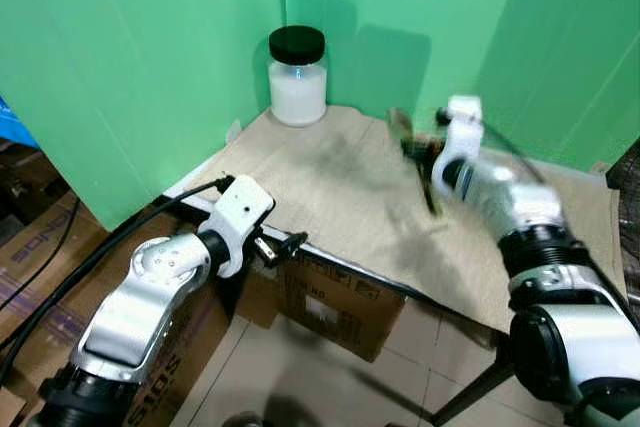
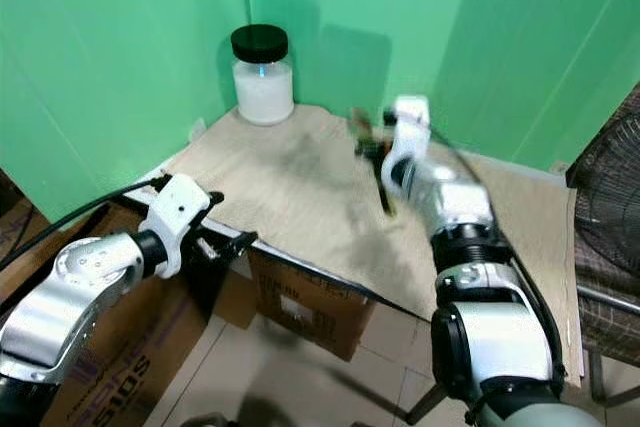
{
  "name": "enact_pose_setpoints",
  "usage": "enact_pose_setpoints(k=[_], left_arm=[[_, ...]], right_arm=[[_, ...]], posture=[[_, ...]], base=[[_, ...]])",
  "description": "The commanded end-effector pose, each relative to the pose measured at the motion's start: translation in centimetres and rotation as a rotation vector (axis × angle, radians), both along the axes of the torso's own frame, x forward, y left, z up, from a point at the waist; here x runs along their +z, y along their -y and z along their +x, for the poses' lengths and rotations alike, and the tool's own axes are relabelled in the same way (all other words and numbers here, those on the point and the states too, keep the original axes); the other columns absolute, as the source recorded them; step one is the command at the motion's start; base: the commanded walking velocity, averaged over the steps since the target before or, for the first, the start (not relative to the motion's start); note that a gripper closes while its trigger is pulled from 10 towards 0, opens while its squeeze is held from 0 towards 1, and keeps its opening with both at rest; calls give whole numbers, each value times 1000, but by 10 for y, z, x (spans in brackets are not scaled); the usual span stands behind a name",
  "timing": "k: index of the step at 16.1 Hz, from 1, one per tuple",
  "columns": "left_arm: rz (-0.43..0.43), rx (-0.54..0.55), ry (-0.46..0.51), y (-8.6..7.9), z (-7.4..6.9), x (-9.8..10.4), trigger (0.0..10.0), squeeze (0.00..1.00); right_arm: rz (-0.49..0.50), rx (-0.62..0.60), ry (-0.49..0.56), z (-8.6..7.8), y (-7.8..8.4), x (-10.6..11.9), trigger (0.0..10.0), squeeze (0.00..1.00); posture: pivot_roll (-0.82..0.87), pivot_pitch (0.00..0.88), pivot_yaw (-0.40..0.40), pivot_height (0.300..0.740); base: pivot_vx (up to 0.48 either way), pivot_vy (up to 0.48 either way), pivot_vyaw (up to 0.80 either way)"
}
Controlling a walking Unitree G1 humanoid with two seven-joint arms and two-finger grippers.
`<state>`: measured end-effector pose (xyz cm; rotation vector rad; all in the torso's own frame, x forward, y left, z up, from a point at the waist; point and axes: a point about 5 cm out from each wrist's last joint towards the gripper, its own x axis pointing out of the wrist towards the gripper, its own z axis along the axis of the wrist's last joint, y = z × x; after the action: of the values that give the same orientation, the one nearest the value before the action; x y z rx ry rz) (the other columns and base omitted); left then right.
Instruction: Setting the table
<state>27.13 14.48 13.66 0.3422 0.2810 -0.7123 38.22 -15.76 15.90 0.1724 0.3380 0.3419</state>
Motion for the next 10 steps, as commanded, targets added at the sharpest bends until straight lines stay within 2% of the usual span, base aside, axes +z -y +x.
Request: enact_pose_setpoints(k=[1,2,3,4,5,6,7,8,10], left_arm=[[3,9,20,1,1,2,10000,439],[-7,13,38,4,1,4,10000,439],[-18,15,48,6,1,5,10000,439],[-31,22,77,9,1,8,10000,439],[-49,33,90,11,1,10,10000,435],[-87,97,143,16,-1,16,10000,392],[-87,110,159,16,-1,17,10000,357],[-101,140,157,16,-3,17,10000,306],[-109,224,210,12,-5,20,10000,239]], right_arm=[[58,22,28,-8,1,6,0,0],[100,44,73,-19,0,13,0,0],[92,54,112,-26,0,16,0,0],[62,78,187,-41,-1,19,118,0],[-25,65,254,-49,0,21,8863,0],[-107,55,340,-84,-7,20,10000,0],[-106,43,339,-89,-7,20,10000,0],[-144,20,349,-100,-5,19,10000,0],[-87,-109,335,-111,1,15,10000,0]], posture=[[35,0,-16,740],[36,0,-20,740],[40,0,-27,740],[40,0,-27,740],[40,0,-27,740],[36,0,-24,740],[38,0,-27,740],[40,0,-30,740],[56,0,-36,740]], base=[[0,0,0],[0,0,0],[0,0,0],[0,0,0],[0,0,0],[0,0,0],[0,0,0],[0,0,-775],[0,0,-778]])
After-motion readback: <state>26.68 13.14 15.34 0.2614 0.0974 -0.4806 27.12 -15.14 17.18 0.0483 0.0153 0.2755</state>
